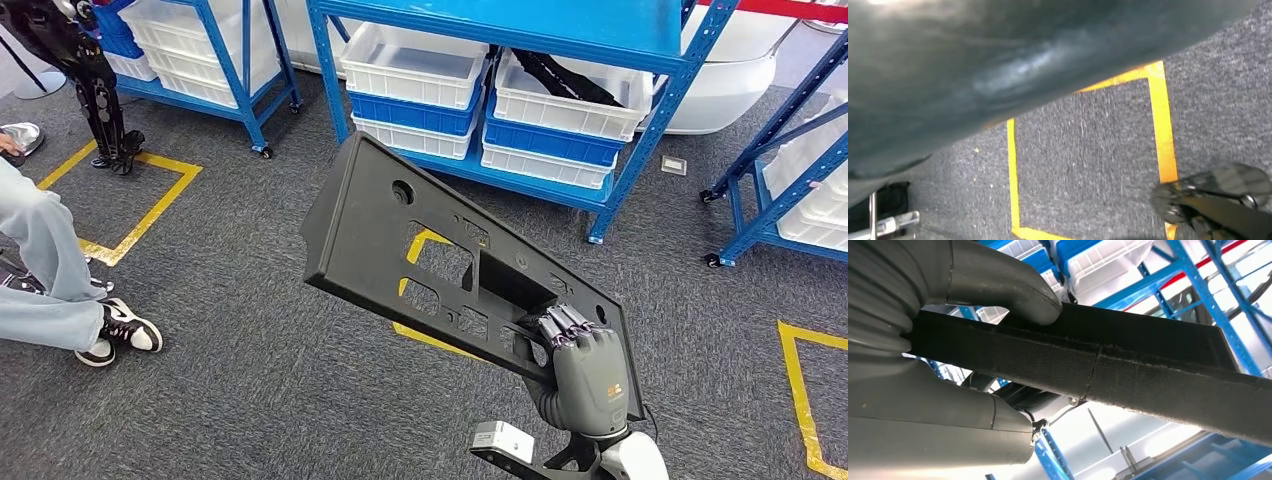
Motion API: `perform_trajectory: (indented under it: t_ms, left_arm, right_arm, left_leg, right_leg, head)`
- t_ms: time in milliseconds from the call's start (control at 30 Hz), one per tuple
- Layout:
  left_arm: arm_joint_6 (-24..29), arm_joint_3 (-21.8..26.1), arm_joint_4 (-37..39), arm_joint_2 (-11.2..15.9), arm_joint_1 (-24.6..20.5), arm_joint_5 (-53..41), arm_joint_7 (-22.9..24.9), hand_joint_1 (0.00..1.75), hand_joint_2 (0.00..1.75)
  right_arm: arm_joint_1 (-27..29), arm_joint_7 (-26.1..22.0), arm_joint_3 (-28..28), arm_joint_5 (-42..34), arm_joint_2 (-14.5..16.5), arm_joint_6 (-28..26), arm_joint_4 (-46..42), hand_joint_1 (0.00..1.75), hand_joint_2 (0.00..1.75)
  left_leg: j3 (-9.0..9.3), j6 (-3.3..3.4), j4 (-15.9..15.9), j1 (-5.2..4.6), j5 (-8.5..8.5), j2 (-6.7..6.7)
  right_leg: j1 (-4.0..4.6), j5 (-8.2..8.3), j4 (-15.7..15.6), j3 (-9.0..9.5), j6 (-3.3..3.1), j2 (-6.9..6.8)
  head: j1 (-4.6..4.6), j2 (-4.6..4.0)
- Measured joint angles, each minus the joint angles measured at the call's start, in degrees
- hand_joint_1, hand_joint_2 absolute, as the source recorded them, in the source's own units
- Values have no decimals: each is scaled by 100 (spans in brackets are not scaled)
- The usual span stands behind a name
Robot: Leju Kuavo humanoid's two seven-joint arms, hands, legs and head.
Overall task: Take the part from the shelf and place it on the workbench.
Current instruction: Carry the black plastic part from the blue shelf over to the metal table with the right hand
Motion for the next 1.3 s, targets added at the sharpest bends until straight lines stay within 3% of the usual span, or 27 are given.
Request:
perform_trajectory:
  t_ms: [67,100,133,200,267,400,467,533,600,633,700,767,800,933,1100,1300]
  left_arm:
    - [0,3,1,-2,-1,-3,0,0,0]
    - [0,3,1,-1,0,-5,0,0,0]
    - [0,3,1,3,1,-5,0,0,0]
    - [0,3,2,11,-2,-5,0,0,0]
    - [0,3,3,4,-7,-5,-1,0,0]
    - [0,5,1,-2,-11,-5,0,0,0]
    - [0,5,1,0,-15,-5,0,0,0]
    - [0,5,1,2,-20,-5,1,0,0]
    - [0,5,1,2,-21,-10,7,0,0]
    - [-1,5,1,2,-20,-12,11,0,0]
    - [-3,4,1,-1,-21,-14,22,0,0]
    - [-7,4,1,-5,-24,-14,28,0,0]
    - [-8,4,1,-6,-23,-15,30,0,0]
    - [-12,6,1,-2,-13,-24,34,0,0]
    - [-16,9,1,-1,-16,-67,38,0,0]
    - [-14,9,1,4,-17,-120,39,0,0]
  right_arm:
    - [8,0,-5,0,-4,0,0,175,175]
    - [9,0,-6,-1,-5,0,0,175,175]
    - [9,0,-7,-1,-6,0,0,175,175]
    - [9,0,-9,-1,-7,0,0,175,175]
    - [7,0,-17,0,-9,-1,-3,175,175]
    - [13,0,-26,2,-11,-3,-17,175,175]
    - [10,0,-33,1,-13,-6,-26,175,175]
    - [16,1,-44,0,-16,-8,-29,175,175]
    - [27,7,-55,0,-19,-9,-28,175,175]
    - [30,13,-59,0,-20,-9,-28,175,175]
    - [30,21,-64,1,-20,-9,-29,175,175]
    - [30,23,-66,3,-19,-9,-32,175,175]
    - [30,23,-66,6,-19,-9,-33,175,175]
    - [40,34,-68,47,-25,-13,-43,175,175]
    - [56,46,-67,98,-36,-40,-46,175,175]
    - [127,103,-74,117,-80,-99,-86,175,175]
  left_leg:
    - [-205,-50,552,21,-219,38]
    - [-176,-69,553,33,-171,56]
    - [-50,-81,349,47,-40,75]
    - [376,-92,-402,67,263,172]
    - [610,-44,-870,55,380,227]
    - [557,142,-919,21,402,123]
    - [539,230,-939,31,433,71]
    - [506,284,-940,20,449,13]
    - [481,306,-940,3,463,-58]
    - [477,311,-940,-3,471,-96]
    - [477,302,-940,-7,490,-172]
    - [477,261,-935,-27,508,-232]
    - [477,235,-940,-35,517,-249]
    - [484,328,-961,-46,498,-236]
    - [508,222,-1025,-33,577,-230]
    - [497,202,-1035,-31,587,-229]
  right_leg:
    - [1,-1,5,-2,2,-70]
    - [-3,-2,7,3,4,-101]
    - [-10,-7,9,12,11,-125]
    - [-21,-34,23,35,57,-170]
    - [13,-66,58,31,132,-207]
    - [35,-91,65,-11,250,-233]
    - [26,-301,448,-206,236,-124]
    - [28,-621,1232,-598,177,-16]
    - [33,-744,1725,-863,182,14]
    - [35,-677,1649,-837,211,23]
    - [45,-379,910,-472,262,79]
    - [75,-155,238,-150,237,149]
    - [90,-110,92,-89,205,169]
    - [103,-52,44,-95,194,151]
    - [116,-31,52,-92,157,151]
    - [117,-32,59,-86,156,151]
  head:
    - [2,0]
    - [-1,0]
    - [1,0]
    - [-4,0]
    - [-8,0]
    - [-8,0]
    - [3,0]
    - [14,0]
    - [17,0]
    - [17,0]
    - [19,0]
    - [18,0]
    - [17,0]
    - [12,0]
    - [13,0]
    - [14,0]
